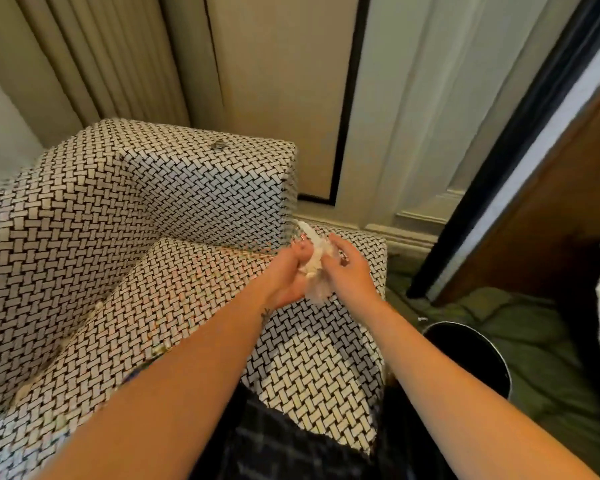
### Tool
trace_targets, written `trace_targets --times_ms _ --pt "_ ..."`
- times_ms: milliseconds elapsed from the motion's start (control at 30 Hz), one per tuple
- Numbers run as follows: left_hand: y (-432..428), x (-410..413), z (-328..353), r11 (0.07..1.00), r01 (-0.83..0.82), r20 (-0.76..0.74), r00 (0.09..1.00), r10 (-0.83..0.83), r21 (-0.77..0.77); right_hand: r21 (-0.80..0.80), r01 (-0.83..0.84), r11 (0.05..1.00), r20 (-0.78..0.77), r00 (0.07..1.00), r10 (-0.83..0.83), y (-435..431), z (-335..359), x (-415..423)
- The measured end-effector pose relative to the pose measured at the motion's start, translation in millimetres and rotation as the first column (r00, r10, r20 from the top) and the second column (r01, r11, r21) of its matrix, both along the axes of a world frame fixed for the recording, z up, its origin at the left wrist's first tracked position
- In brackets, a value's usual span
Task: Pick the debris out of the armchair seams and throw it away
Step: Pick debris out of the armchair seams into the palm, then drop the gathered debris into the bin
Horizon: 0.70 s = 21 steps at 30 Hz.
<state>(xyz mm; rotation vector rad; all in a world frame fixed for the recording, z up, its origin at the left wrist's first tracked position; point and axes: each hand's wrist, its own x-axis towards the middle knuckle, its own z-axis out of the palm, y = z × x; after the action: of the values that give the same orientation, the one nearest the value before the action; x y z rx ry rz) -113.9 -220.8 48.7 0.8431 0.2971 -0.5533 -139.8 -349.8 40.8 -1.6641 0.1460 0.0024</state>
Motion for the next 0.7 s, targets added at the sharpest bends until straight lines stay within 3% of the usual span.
trace_targets --times_ms 233,433,700 --pt "-109.0 19.9 -46.3 0.986 0.092 -0.057 0.993 -0.101 -0.136 0.079 0.175 0.981 -0.153 0.975 -0.162 -104.5 -33.8 2.6" --pt "-205.4 22.9 -94.3 0.959 0.284 -0.051 0.958 -0.284 0.002 0.179 0.361 0.915 -0.313 0.903 -0.295 -187.5 -72.0 -16.3" --pt "-285.8 14.2 -163.2 0.862 0.465 -0.115 0.885 -0.451 0.204 -0.078 0.507 0.858 -0.419 0.764 -0.490 -269.7 -134.2 -30.4"
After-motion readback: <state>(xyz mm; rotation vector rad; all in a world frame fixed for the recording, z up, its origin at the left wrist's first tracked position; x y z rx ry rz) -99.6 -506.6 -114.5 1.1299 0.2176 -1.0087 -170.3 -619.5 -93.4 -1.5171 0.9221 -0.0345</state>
